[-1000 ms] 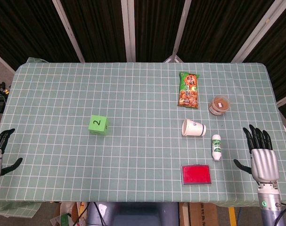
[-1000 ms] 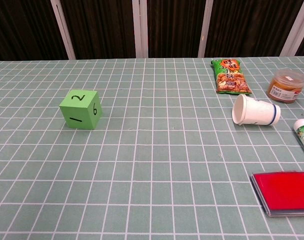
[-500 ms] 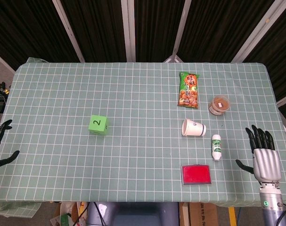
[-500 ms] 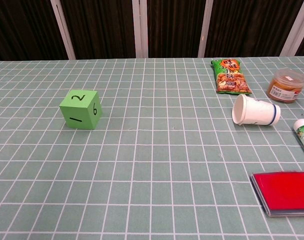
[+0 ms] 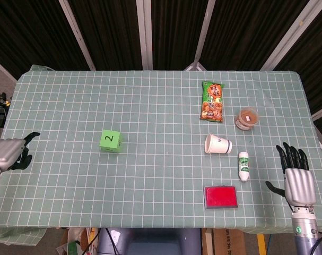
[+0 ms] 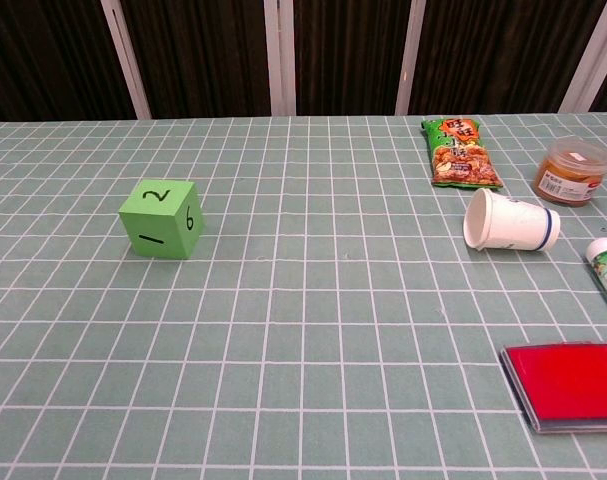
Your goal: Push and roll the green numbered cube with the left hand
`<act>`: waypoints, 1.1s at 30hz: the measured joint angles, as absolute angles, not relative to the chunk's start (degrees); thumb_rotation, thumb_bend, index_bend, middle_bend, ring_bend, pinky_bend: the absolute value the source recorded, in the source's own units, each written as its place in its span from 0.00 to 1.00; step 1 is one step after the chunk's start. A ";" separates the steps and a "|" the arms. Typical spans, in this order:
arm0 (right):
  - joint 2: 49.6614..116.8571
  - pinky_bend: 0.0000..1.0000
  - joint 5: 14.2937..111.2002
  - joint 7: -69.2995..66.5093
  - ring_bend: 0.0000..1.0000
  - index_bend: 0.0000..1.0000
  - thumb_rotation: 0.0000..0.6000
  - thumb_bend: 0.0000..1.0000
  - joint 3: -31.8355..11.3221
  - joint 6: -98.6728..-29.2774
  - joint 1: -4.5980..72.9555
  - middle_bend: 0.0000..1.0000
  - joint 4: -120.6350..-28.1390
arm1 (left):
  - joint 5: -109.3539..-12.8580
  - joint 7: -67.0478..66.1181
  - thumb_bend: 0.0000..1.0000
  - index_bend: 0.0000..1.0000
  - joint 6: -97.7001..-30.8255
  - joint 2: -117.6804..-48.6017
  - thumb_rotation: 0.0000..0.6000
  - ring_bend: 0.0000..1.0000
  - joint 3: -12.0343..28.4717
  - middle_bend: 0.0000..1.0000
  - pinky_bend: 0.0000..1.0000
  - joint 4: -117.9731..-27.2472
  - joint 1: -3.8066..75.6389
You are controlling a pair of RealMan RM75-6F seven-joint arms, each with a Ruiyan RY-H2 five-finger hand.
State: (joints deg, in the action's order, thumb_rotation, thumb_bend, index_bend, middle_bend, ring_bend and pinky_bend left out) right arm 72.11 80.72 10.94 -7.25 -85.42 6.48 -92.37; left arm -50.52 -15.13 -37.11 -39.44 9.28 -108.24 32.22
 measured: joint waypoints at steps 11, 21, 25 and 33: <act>72.75 0.00 79.01 12.59 0.02 0.07 1.00 0.04 -7.58 -84.40 6.83 0.00 -92.15 | -20.09 -31.09 0.96 0.13 -32.55 -43.63 1.00 0.70 0.33 0.82 0.73 -106.01 54.84; 73.07 0.00 77.57 13.17 0.02 0.07 1.00 0.04 -8.06 -83.94 6.96 0.00 -92.03 | -6.20 -36.09 0.96 0.13 -33.40 -55.18 1.00 0.70 -8.78 0.82 0.73 -102.46 69.49; 73.09 0.00 77.47 13.12 0.02 0.07 1.00 0.04 -8.10 -83.87 7.00 0.00 -91.94 | -5.24 -35.91 0.96 0.13 -33.89 -56.75 1.00 0.70 -10.35 0.82 0.73 -102.10 71.27; 73.14 0.00 78.66 12.88 0.02 0.07 1.00 0.05 -7.91 -84.20 7.13 0.00 -91.50 | -5.94 -33.90 0.96 0.13 -33.01 -57.98 1.00 0.70 -10.79 0.82 0.73 -101.64 71.92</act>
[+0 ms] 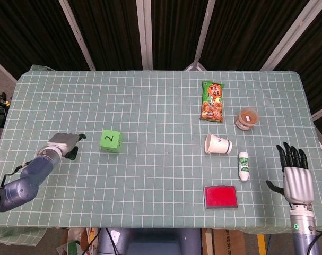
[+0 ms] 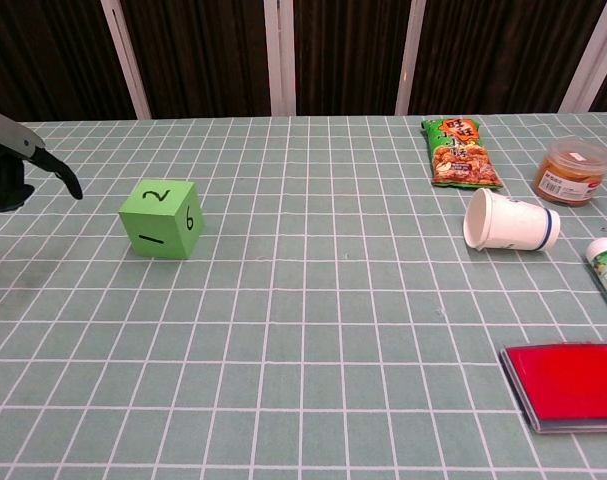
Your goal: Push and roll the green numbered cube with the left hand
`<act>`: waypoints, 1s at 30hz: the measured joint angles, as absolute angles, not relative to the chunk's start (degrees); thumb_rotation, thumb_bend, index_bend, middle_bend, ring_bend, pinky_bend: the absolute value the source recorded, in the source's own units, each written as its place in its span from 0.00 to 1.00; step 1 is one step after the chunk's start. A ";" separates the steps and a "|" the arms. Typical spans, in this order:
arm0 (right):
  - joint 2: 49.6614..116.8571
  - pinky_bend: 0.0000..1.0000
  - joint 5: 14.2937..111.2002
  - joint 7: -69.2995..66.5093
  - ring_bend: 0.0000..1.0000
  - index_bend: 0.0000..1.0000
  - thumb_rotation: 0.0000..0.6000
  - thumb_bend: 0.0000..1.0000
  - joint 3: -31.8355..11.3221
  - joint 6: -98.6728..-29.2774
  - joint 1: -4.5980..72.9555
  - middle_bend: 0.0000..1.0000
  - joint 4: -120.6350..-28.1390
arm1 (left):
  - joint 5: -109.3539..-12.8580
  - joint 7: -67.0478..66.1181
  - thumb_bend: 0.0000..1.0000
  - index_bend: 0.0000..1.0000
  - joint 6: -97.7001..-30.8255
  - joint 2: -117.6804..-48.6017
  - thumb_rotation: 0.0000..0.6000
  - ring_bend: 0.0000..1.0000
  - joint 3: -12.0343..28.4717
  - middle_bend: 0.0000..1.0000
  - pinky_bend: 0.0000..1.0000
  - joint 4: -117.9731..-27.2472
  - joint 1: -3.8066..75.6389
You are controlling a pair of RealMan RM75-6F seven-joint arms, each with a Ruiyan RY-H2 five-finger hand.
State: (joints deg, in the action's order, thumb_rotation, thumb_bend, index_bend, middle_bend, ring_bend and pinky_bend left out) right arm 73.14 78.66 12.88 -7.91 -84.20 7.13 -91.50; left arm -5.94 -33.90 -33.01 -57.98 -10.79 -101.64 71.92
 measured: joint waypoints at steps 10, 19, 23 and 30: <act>72.21 0.00 81.83 12.85 0.02 0.07 1.00 0.04 -6.95 -86.01 6.78 0.00 -92.18 | -6.71 -32.68 0.96 0.13 -33.32 -59.88 1.00 0.70 -12.14 0.82 0.73 -101.14 73.66; 71.95 0.00 81.32 13.29 0.02 0.07 1.00 0.04 -7.15 -86.17 6.59 0.00 -92.65 | -8.04 -31.04 0.96 0.13 -34.12 -61.39 1.00 0.70 -11.80 0.82 0.73 -101.66 74.65; 71.93 0.00 80.95 13.40 0.02 0.07 1.00 0.05 -7.35 -86.15 6.58 0.00 -92.72 | -8.28 -30.55 0.96 0.13 -34.16 -61.69 1.00 0.70 -11.90 0.82 0.73 -102.18 75.17; 72.07 0.00 80.43 13.44 0.02 0.07 1.00 0.04 -7.65 -86.40 6.43 0.00 -92.73 | -8.90 -29.30 0.96 0.13 -33.79 -62.01 1.00 0.70 -12.23 0.82 0.73 -103.00 75.59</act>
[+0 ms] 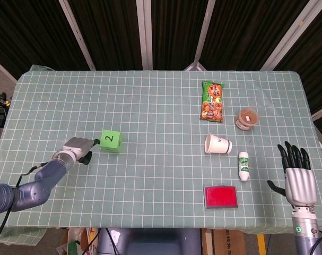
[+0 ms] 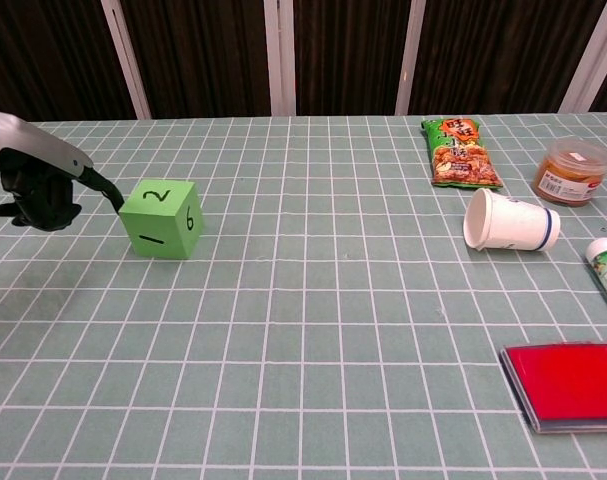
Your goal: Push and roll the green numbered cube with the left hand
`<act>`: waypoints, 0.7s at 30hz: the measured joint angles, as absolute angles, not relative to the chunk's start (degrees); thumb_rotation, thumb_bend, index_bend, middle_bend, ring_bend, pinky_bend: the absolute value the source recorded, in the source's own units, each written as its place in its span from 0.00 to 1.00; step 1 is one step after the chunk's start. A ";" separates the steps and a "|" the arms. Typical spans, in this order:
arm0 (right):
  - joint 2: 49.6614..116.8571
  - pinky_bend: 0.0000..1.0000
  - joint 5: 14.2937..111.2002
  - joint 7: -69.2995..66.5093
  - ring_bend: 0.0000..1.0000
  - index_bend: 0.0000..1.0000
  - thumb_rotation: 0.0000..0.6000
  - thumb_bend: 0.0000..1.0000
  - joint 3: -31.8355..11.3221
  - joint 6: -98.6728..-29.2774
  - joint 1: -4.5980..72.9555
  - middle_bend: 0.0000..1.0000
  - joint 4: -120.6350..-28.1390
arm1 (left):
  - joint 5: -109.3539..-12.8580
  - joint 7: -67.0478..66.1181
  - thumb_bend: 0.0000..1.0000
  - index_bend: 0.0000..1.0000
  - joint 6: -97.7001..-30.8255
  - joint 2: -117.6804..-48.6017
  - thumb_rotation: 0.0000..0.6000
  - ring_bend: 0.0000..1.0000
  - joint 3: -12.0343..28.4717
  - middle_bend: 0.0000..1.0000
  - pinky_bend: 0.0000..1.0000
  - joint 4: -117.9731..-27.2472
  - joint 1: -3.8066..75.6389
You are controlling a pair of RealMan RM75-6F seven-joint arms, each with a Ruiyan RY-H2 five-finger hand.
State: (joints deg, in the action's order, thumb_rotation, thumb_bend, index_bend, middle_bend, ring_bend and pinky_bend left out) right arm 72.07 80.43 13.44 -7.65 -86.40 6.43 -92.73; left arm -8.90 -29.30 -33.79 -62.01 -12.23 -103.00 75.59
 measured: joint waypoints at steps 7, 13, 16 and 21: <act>72.19 0.00 79.99 13.42 0.02 0.07 1.00 0.04 -7.87 -86.41 6.38 0.00 -92.89 | -10.19 -28.20 0.96 0.14 -33.48 -62.36 1.00 0.70 -12.65 0.82 0.73 -103.36 75.87; 72.22 0.00 79.67 13.32 0.02 0.07 1.00 0.04 -8.08 -86.31 6.43 0.00 -93.01 | -11.52 -26.93 0.96 0.13 -33.08 -62.43 1.00 0.70 -12.20 0.82 0.73 -104.44 76.09; 72.21 0.00 79.59 13.22 0.02 0.07 1.00 0.04 -8.04 -86.18 6.43 0.00 -93.01 | -12.36 -26.34 0.95 0.13 -32.81 -62.25 1.00 0.70 -12.02 0.82 0.73 -105.17 76.38; 72.09 0.00 79.25 12.97 0.02 0.07 1.00 0.04 -8.17 -86.03 6.42 0.00 -93.08 | -12.69 -26.26 0.95 0.13 -33.48 -62.61 1.00 0.70 -12.29 0.82 0.73 -106.26 77.30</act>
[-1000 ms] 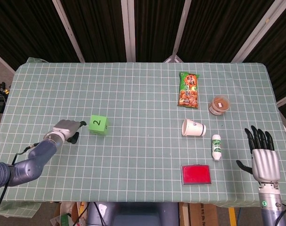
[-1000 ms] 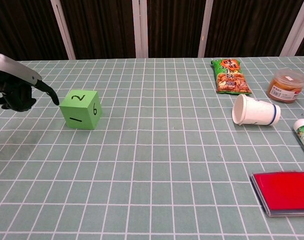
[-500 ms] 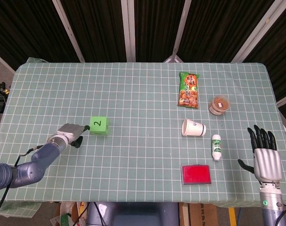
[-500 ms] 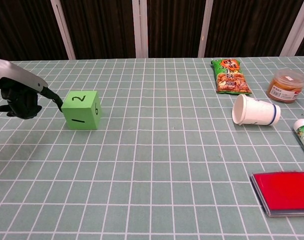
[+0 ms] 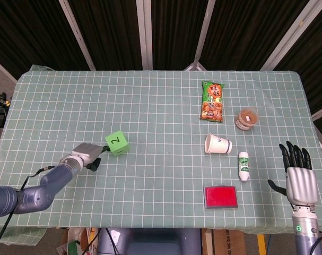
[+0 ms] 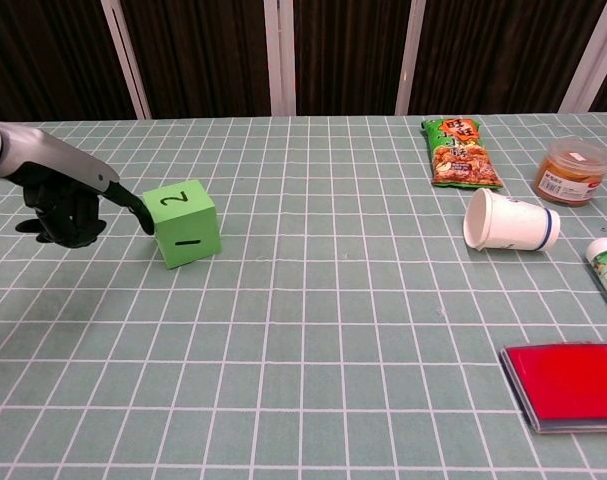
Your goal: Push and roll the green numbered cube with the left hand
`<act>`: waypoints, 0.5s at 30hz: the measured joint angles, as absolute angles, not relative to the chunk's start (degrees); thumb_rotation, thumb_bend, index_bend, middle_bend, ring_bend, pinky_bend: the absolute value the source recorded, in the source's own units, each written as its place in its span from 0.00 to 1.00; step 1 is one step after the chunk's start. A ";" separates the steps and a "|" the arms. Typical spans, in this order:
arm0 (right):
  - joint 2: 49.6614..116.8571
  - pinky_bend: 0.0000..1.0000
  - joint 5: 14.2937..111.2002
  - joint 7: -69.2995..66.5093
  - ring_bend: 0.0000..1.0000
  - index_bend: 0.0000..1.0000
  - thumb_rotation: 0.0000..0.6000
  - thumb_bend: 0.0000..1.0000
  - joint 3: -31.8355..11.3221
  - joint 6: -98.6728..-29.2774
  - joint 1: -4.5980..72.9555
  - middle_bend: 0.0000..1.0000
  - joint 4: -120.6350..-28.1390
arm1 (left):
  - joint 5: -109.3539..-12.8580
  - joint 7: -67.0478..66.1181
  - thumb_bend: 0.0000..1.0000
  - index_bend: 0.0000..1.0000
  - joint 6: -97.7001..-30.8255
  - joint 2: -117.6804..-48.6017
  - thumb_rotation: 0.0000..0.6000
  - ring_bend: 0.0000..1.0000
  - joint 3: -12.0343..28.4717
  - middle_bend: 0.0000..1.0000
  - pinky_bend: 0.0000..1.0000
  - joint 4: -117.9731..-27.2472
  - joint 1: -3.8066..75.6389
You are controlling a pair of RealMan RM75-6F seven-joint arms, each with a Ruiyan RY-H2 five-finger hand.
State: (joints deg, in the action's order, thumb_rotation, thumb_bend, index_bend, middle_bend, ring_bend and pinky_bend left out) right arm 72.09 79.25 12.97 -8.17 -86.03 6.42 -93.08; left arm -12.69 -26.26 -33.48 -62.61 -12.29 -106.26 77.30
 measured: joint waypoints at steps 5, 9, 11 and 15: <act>71.95 0.00 78.82 12.86 0.02 0.07 1.00 0.05 -8.32 -85.87 6.40 0.00 -93.23 | -12.92 -25.66 0.95 0.13 -33.24 -62.72 1.00 0.70 -12.19 0.82 0.73 -107.41 78.21; 71.87 0.00 78.62 12.71 0.02 0.07 1.00 0.05 -8.34 -85.65 6.42 0.00 -93.23 | -13.12 -25.52 0.95 0.13 -33.31 -62.98 1.00 0.70 -12.31 0.82 0.73 -108.21 79.09; 71.82 0.00 78.52 12.71 0.02 0.07 1.00 0.04 -8.40 -85.59 6.45 0.00 -93.26 | -13.15 -25.53 0.95 0.13 -33.43 -63.24 1.00 0.70 -12.41 0.82 0.73 -108.50 79.51; 71.75 0.00 78.25 12.64 0.02 0.07 1.00 0.04 -8.51 -85.55 6.43 0.00 -93.33 | -13.06 -25.42 0.95 0.13 -33.92 -63.91 1.00 0.70 -12.42 0.82 0.73 -108.88 80.44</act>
State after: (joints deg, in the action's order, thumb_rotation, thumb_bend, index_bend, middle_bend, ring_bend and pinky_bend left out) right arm 71.75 78.25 12.64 -8.51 -85.55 6.43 -93.33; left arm -13.06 -25.42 -33.92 -63.91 -12.42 -108.88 80.44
